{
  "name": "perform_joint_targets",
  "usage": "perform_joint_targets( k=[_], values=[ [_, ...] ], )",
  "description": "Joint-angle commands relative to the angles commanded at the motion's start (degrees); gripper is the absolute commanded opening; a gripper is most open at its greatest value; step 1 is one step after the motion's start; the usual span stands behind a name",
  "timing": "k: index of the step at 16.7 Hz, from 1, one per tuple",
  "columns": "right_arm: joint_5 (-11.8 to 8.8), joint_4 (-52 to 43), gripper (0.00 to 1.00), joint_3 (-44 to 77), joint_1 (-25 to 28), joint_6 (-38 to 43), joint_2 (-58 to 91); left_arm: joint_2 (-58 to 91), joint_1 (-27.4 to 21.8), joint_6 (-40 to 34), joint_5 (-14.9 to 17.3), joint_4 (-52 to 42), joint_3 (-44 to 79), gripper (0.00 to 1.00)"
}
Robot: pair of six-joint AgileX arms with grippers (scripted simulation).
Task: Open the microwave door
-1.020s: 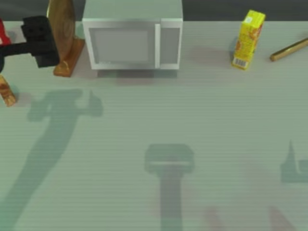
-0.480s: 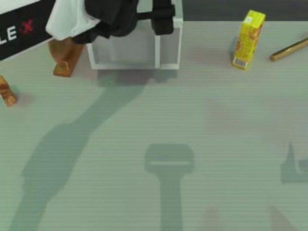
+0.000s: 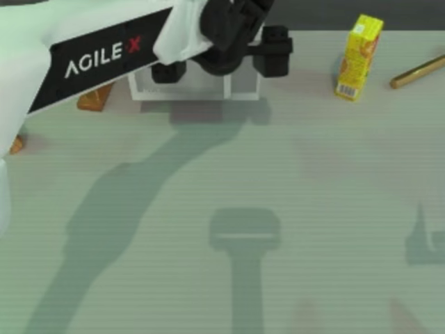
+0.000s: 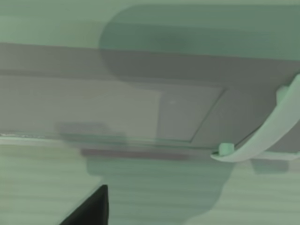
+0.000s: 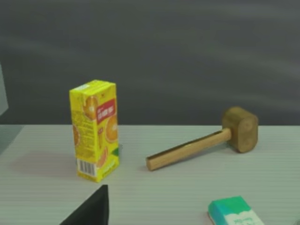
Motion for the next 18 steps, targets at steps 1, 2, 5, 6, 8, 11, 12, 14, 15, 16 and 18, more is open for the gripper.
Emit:
perform_joint_targets(
  k=[1, 2, 5, 6, 8, 11, 12, 14, 15, 16, 18],
  values=[
    [0.0, 0.0, 1.0, 0.0, 0.0, 0.0, 0.0, 0.0, 0.0, 0.0, 0.0, 0.0, 0.0, 1.0],
    [0.0, 0.0, 1.0, 0.0, 0.0, 0.0, 0.0, 0.0, 0.0, 0.0, 0.0, 0.0, 0.0, 1.0],
    [0.0, 0.0, 1.0, 0.0, 0.0, 0.0, 0.0, 0.92, 0.48, 0.45, 0.3, 0.83, 0.53, 1.0],
    [0.0, 0.0, 1.0, 0.0, 0.0, 0.0, 0.0, 2.33, 0.87, 0.81, 0.54, 1.69, 1.35, 1.0],
    [0.0, 0.0, 1.0, 0.0, 0.0, 0.0, 0.0, 6.84, 1.91, 1.74, 1.2, 3.95, 3.34, 1.0],
    [0.0, 0.0, 1.0, 0.0, 0.0, 0.0, 0.0, 11.83, 3.43, 3.09, 2.17, 7.08, 5.79, 1.0],
    [0.0, 0.0, 1.0, 0.0, 0.0, 0.0, 0.0, 12.28, 3.62, 3.26, 2.29, 7.45, 6.04, 1.0],
    [0.0, 0.0, 1.0, 0.0, 0.0, 0.0, 0.0, 12.3, 3.63, 3.27, 2.29, 7.47, 6.05, 1.0],
    [0.0, 0.0, 1.0, 0.0, 0.0, 0.0, 0.0, 12.3, 3.63, 3.27, 2.29, 7.47, 6.05, 1.0],
    [0.0, 0.0, 1.0, 0.0, 0.0, 0.0, 0.0, 12.3, 3.63, 3.27, 2.29, 7.47, 6.05, 0.92],
    [0.0, 0.0, 1.0, 0.0, 0.0, 0.0, 0.0, 12.3, 3.63, 3.27, 2.29, 7.47, 6.05, 0.77]
  ],
)
